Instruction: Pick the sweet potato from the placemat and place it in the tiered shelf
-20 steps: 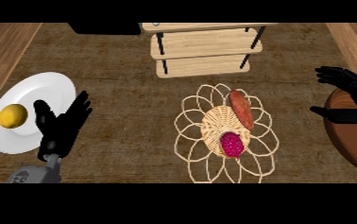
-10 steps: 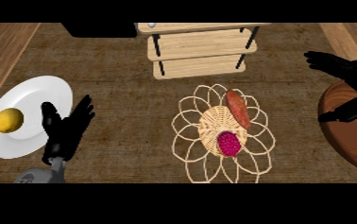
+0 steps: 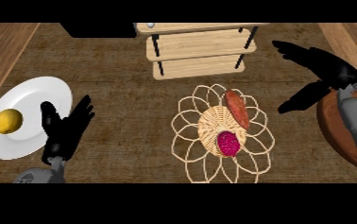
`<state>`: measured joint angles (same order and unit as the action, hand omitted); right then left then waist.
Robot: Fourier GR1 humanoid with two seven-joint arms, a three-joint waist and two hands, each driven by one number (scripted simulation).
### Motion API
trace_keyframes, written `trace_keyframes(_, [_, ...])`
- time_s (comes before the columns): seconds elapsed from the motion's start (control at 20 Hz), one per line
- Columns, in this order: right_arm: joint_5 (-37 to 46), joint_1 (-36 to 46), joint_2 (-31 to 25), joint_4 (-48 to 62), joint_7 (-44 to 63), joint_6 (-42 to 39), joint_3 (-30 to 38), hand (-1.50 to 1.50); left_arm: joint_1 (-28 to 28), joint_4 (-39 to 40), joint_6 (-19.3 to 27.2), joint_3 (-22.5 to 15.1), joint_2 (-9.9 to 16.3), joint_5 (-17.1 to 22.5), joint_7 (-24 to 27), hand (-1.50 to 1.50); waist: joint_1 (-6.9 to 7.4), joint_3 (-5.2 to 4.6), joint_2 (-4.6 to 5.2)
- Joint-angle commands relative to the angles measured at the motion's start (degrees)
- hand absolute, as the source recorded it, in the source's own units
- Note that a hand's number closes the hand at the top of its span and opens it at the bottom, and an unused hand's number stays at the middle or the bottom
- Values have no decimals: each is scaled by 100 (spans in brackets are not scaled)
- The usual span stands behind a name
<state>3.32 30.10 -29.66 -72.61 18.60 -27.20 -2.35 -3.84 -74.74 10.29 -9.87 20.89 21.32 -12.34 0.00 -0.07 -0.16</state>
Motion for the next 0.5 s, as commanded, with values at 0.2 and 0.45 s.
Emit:
trace_keyframes(0.2, [716, 308, 602, -215, 1358, 248, -523, -150, 78, -41, -194, 213, -80, -35, -66, 0, 27, 5, 16])
trace_keyframes(0.45, [1085, 113, 920, -486, 1743, 119, -896, -150, 18, 16, -318, 338, -70, -152, -121, 0, 17, 5, 14])
